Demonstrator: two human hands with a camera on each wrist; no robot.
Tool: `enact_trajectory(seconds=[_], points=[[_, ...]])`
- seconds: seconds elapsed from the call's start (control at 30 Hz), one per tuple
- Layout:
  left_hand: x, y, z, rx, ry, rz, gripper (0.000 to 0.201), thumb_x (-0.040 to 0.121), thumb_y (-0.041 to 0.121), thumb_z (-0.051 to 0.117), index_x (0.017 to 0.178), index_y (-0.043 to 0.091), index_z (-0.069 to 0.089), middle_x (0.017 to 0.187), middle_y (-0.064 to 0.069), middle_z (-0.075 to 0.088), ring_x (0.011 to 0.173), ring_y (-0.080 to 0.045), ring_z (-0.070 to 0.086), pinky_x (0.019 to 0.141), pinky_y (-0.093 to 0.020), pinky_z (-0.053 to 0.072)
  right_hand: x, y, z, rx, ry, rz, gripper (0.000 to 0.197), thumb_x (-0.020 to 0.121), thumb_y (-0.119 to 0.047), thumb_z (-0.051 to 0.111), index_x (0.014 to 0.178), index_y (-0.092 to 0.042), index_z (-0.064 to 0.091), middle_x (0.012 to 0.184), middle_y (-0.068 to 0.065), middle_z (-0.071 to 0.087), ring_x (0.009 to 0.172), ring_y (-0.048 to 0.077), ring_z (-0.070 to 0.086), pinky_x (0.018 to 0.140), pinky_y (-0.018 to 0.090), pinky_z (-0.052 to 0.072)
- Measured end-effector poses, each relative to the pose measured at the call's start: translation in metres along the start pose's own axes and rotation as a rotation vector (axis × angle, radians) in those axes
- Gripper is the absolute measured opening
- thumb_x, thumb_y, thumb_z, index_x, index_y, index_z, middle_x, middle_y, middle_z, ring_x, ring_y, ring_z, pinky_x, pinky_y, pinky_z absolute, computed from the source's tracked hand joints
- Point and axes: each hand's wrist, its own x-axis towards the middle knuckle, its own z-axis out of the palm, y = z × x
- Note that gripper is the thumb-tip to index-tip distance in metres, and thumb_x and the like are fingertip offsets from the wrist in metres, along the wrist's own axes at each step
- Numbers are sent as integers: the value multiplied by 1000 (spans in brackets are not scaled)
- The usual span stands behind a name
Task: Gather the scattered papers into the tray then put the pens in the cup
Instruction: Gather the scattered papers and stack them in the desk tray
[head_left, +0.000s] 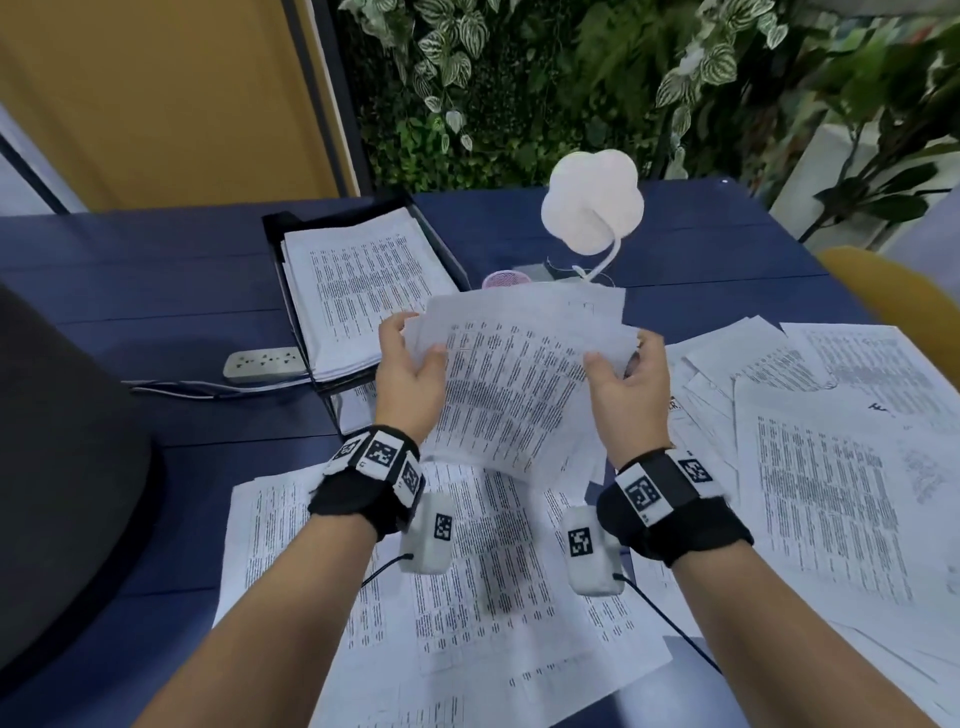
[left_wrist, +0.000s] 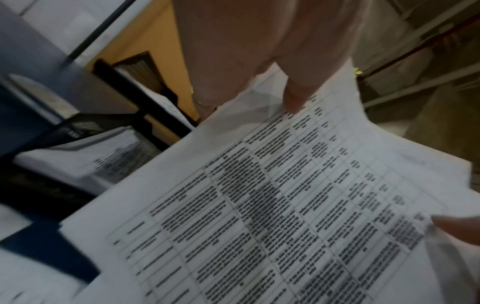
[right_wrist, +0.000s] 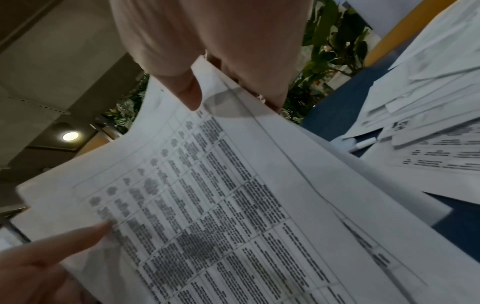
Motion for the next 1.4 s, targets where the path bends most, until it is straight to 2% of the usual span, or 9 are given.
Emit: enact_trajectory(seconds=[0.1, 0.17, 0.33, 0.6, 0.77, 0.93, 1.07, 1.23, 1.4], points=[[7, -14, -2, -113, -12, -115, 44, 91, 17, 59, 129, 23, 38, 105, 5, 59, 91, -11, 60, 74, -27, 51, 4, 7, 0, 15, -64, 57, 32, 85, -3, 62, 112, -16, 51, 100, -4, 66, 89, 7, 65, 75, 16, 53], [9, -22, -6, -181, -61, -195, 43, 88, 13, 64, 124, 23, 44, 109, 3, 62, 99, -11, 61, 80, -25, 49, 6, 12, 0, 28, -91, 107, 31, 84, -2, 64, 112, -14, 54, 102, 0, 68, 93, 14, 67, 81, 26, 54], [10, -43, -13, -300, -49, -306, 42, 84, 17, 69, 123, 18, 53, 116, -3, 66, 110, -19, 61, 103, -44, 43, 6, 24, -2, 55, -157, 174, 33, 86, 2, 61, 117, -11, 57, 104, 0, 69, 88, 5, 66, 82, 24, 53], [11, -23, 14, -150, 19, -115, 35, 96, 19, 52, 129, 15, 44, 99, 13, 57, 88, 1, 55, 72, -10, 43, 1, 13, 19, 32, -145, 90, 36, 92, 4, 49, 126, -10, 49, 112, -1, 63, 101, 10, 62, 93, 22, 48], [13, -21, 0, -196, 16, -22, 30, 91, 15, 59, 115, 25, 43, 108, 8, 62, 95, -1, 62, 81, -19, 50, 7, 9, 7, 108, -104, 50, 33, 91, 3, 52, 120, -13, 49, 103, -6, 65, 90, 1, 65, 82, 21, 54], [7, -40, -7, -262, -67, -177, 40, 88, 27, 64, 122, 26, 44, 117, 3, 61, 114, -18, 57, 98, -38, 46, 9, 28, -4, 64, -140, 116, 25, 88, -1, 59, 103, -20, 54, 103, -2, 68, 94, 9, 66, 90, 36, 53], [9, -40, -4, -390, -63, -275, 40, 90, 12, 59, 128, 17, 46, 115, 1, 64, 109, -16, 59, 105, -40, 41, 9, 32, -5, 125, -147, 179, 33, 89, 7, 53, 117, -9, 54, 103, -1, 67, 86, 0, 66, 75, 17, 52], [12, -28, 15, -357, -126, -287, 50, 87, 0, 60, 132, 14, 44, 115, -1, 63, 106, -14, 58, 99, -35, 42, 10, 28, 7, 69, -158, 188, 39, 88, 9, 52, 125, -1, 49, 116, 12, 63, 102, 19, 62, 92, 29, 50], [14, -31, 17, -375, -109, -287, 43, 82, 5, 69, 118, 18, 52, 111, 2, 66, 107, -12, 61, 98, -35, 45, 12, 30, 3, 51, -177, 204, 44, 90, 8, 48, 132, -4, 46, 119, 8, 63, 102, 15, 62, 96, 35, 48]])
